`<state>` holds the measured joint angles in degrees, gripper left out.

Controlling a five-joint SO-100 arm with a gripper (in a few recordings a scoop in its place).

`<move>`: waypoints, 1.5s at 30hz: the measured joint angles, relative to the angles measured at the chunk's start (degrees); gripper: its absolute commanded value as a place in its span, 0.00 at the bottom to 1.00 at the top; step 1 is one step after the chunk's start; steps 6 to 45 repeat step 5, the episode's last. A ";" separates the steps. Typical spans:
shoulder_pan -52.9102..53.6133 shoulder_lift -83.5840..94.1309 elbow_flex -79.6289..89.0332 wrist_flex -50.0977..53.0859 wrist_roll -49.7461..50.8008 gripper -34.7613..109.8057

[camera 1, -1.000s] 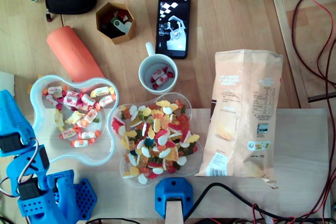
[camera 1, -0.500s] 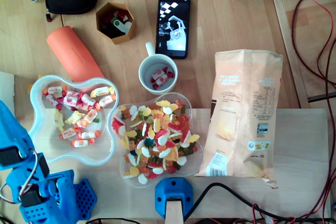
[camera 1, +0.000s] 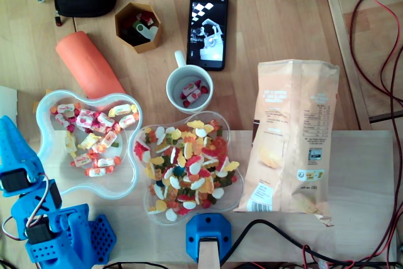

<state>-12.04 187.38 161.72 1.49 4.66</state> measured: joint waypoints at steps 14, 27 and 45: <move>0.00 0.00 0.00 0.00 0.00 0.30; 0.00 0.00 0.00 0.00 0.00 0.30; 0.00 0.00 0.00 0.00 0.00 0.30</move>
